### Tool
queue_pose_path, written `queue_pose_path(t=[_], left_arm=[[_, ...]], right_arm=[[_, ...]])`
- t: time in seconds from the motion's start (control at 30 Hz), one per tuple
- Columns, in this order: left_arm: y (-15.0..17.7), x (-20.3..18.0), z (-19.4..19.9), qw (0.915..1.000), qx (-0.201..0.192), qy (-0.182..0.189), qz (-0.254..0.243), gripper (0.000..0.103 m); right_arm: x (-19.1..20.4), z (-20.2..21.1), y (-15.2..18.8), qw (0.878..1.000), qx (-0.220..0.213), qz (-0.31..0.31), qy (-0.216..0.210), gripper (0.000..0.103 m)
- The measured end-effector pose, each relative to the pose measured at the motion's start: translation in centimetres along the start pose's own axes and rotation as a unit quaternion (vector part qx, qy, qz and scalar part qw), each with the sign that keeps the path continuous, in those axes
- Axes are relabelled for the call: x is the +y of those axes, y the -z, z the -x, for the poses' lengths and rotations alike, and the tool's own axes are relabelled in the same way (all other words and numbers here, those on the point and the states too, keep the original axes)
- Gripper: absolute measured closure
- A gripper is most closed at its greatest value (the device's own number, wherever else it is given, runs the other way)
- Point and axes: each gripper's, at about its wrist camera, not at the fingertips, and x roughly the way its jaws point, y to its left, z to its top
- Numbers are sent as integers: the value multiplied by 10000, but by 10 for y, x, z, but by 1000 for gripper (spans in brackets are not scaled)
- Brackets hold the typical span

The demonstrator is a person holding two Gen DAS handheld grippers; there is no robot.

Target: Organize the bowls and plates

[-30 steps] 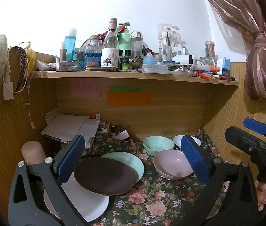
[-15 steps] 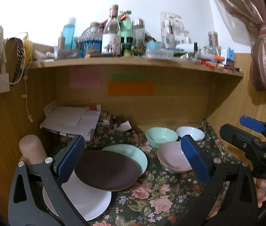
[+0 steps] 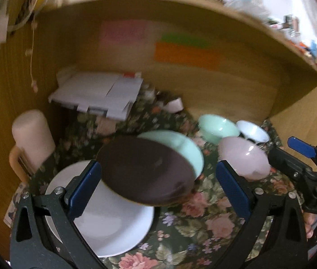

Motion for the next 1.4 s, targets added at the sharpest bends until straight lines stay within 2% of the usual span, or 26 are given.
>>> queue_pose_path(t=[0.1,0.23,0.37,0.53,0.57,0.6,0.67,0.77,0.9,1.03,1.13,1.27,1.4], left_arm=[[5,15,-17,9996,185,-194,54,0],[10,36,-40,9981,539,-305,60,18],[17,59,-60,9953,886,-311,243,21],[19,79,-72,9920,1137,-300,468,24],[19,82,-75,9911,1203,-252,511,24],[18,84,-78,9903,1261,-210,543,24],[19,87,-86,9888,1374,-201,547,25],[19,89,-94,9875,1465,-275,509,25],[17,93,-101,9859,1577,-256,500,27],[14,93,-106,9862,1569,-325,411,32],[12,94,-110,9855,1627,-279,400,42],[11,94,-112,9857,1620,-213,411,47],[12,92,-112,9867,1568,-237,345,48]], right_arm=[[-1,-23,3,9995,259,-65,-143,0],[-1,-50,3,9978,585,-83,-304,1],[6,-79,2,9951,904,85,-398,14],[10,-112,1,9907,1250,247,-467,29],[12,-121,1,9897,1335,305,-416,34],[12,-126,1,9889,1391,338,-393,44],[14,-143,0,9858,1568,436,-405,50],[13,-165,0,9823,1770,495,-354,51],[10,-192,2,9763,2086,455,-365,58],[7,-207,3,9728,2256,371,-366,59],[6,-210,5,9699,2378,333,-406,64],[5,-215,8,9665,2506,194,-528,69],[1,-213,9,9666,2488,78,-609,70]])
